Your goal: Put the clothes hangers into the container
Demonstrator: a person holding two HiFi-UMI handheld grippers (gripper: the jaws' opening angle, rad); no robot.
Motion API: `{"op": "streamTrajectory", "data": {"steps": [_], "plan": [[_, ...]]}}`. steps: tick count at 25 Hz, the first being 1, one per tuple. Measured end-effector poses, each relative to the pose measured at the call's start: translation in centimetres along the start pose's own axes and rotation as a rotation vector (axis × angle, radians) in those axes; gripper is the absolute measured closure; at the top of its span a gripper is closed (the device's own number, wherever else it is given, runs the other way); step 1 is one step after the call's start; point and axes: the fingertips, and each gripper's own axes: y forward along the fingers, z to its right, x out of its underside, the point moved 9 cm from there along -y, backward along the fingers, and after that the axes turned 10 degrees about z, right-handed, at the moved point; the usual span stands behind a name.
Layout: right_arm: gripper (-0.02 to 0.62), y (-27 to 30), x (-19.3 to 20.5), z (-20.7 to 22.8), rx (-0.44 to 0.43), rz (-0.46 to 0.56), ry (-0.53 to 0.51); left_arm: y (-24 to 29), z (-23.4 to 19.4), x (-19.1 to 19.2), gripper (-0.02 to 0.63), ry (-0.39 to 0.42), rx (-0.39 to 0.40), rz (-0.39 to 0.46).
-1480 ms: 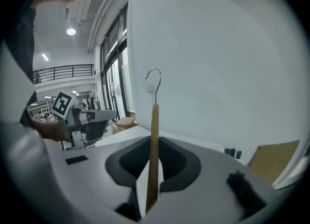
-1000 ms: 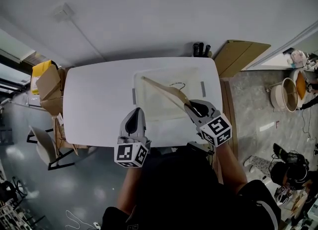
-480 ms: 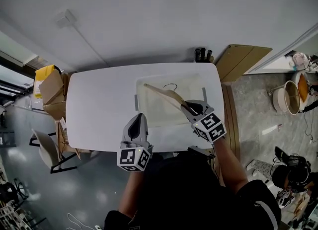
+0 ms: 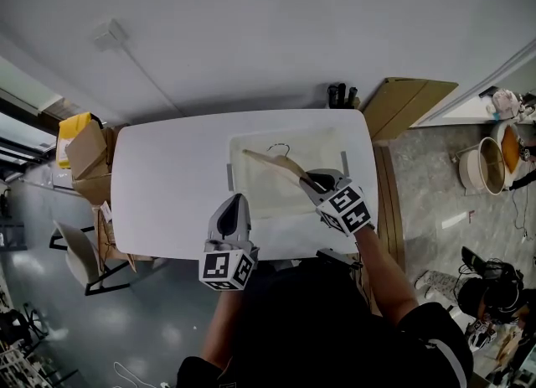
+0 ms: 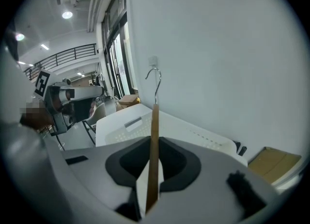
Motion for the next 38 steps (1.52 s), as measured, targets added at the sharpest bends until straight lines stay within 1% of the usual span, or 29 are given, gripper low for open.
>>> {"op": "streamTrajectory", "data": {"steps": [20, 38], "plan": [[0.532, 4.5, 0.9, 1.4, -0.031, -0.118, -0.017, 0.7, -1.0, 0.5, 0.601, -0.009, -0.004, -0.028], [0.532, 7.5, 2.1, 2.6, -0.042, -0.181, -0.013, 1.2, -2.2, 1.0, 0.601, -0.015, -0.019, -0.041]]}}
